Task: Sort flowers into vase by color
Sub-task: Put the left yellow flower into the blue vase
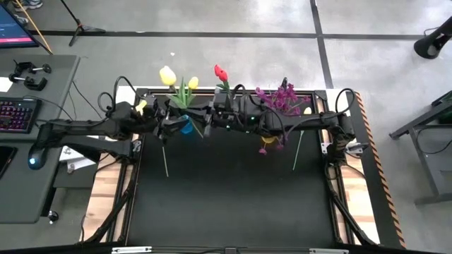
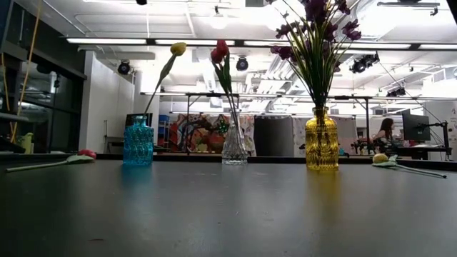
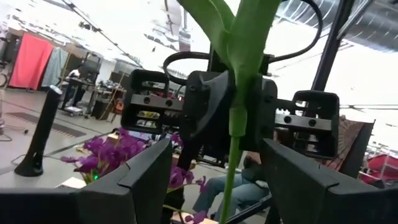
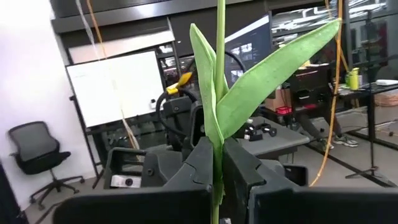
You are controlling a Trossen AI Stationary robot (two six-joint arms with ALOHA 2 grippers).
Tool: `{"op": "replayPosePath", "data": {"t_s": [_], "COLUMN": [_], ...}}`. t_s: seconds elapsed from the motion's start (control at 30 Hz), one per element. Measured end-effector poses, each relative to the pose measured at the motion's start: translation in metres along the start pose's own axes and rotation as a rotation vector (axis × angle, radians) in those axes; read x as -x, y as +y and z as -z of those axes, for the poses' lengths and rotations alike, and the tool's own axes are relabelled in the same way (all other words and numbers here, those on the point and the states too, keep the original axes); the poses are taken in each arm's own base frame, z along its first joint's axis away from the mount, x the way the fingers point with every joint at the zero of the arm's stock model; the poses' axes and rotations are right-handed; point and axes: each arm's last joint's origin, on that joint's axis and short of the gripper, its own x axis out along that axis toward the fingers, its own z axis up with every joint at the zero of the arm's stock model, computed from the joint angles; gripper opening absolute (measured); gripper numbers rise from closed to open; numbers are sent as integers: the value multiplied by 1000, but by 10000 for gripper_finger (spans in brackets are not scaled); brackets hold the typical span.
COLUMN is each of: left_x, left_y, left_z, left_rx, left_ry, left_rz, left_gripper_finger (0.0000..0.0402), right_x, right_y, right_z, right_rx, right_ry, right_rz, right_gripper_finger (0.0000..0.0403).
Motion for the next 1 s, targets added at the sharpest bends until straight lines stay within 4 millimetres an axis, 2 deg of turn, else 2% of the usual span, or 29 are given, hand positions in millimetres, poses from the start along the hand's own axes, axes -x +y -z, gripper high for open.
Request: {"op": "replayPosePath", "data": {"t_s": [0.27,0.37,0.53,0.77,0.83,1.0], "left_x": [-4,-4,-4,-4,-4,-4], "left_y": [-2,-2,-2,-2,-2,-2], "left_z": [-1,-1,-1,-1,-1,-1], "left_rx": [3,4,4,-14,-23,-25], "left_ry": [-53,-53,-52,-49,-49,-48], "left_rz": [13,11,12,19,17,18], "left_gripper_finger": [231,220,159,24,8,5], "right_x": [-1,-1,-1,-1,-1,-1], "right_y": [2,2,1,0,1,1], "right_z": [2,2,2,3,2,2], "right_rx": [-8,-23,-21,-21,-22,-30], "right_ry": [8,10,11,11,9,10], "right_rz": [-38,-37,-33,-27,-29,-43], "right_gripper_finger": [0,0,0,0,0,0]}}
